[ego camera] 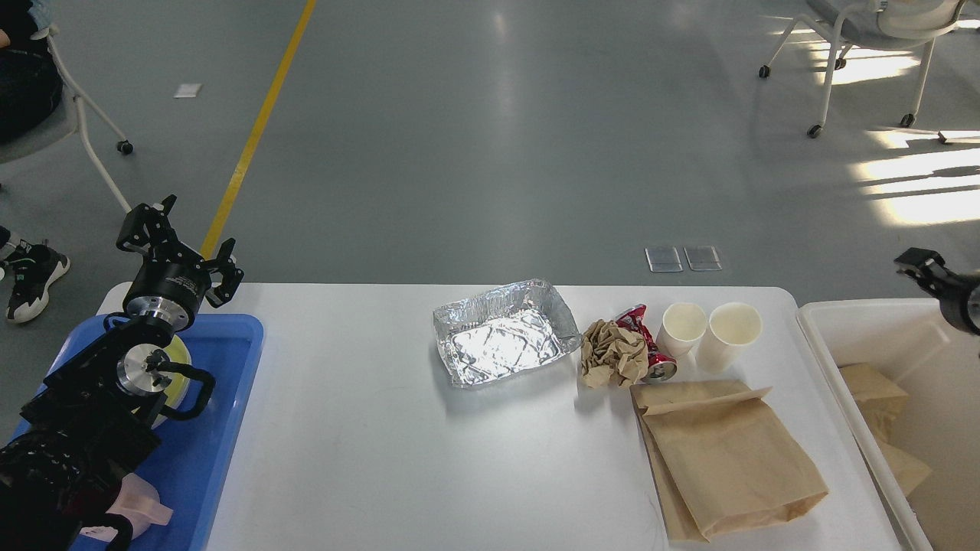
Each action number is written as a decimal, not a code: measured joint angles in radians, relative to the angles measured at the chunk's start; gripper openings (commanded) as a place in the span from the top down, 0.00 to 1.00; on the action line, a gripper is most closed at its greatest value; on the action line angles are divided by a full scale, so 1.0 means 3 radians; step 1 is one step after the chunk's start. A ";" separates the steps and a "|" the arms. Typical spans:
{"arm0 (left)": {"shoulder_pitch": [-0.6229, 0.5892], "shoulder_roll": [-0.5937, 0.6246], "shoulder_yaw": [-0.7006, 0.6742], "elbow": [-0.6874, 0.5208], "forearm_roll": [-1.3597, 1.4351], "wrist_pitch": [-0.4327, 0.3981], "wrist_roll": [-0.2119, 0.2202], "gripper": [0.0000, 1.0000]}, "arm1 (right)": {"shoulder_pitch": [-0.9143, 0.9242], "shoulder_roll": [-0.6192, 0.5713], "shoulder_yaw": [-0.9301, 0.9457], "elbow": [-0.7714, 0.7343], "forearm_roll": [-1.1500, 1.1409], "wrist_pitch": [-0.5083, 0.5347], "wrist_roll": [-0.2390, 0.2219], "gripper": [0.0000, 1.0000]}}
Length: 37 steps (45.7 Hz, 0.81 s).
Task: Tidy desktop
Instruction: 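Move the right gripper over to the white paper cup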
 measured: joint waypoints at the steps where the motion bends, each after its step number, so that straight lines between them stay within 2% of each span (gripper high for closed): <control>1: 0.0000 0.0000 0.0000 0.0000 0.0000 0.0000 0.0001 0.01 | 0.0069 0.0062 -0.0072 0.0000 0.0000 0.0045 -0.0002 0.00; 10: 0.0000 0.0000 0.0000 0.0000 0.0000 0.0000 0.0001 0.01 | 0.0652 0.0687 -0.0526 0.0003 -0.0008 0.0568 -0.0031 0.00; 17: 0.0000 0.0000 0.0000 0.0000 0.0000 0.0000 0.0000 0.01 | 0.1029 0.1047 -0.0609 0.0009 -0.0013 0.1345 -0.0179 0.00; 26: 0.0000 0.0000 0.0000 0.0000 0.0000 0.0000 -0.0002 0.01 | 0.1521 0.1349 -0.0649 0.0137 -0.0014 0.2344 -0.0206 0.00; 32: 0.0000 0.0000 0.0000 0.0000 0.0000 0.0000 -0.0002 0.01 | 0.1928 0.1377 -0.0655 0.0553 -0.0007 0.2664 -0.0206 0.00; 37: 0.0000 0.0000 0.0000 0.0000 0.0000 0.0000 -0.0002 0.01 | 0.2329 0.1363 -0.0664 0.1067 -0.0005 0.2712 -0.0204 0.00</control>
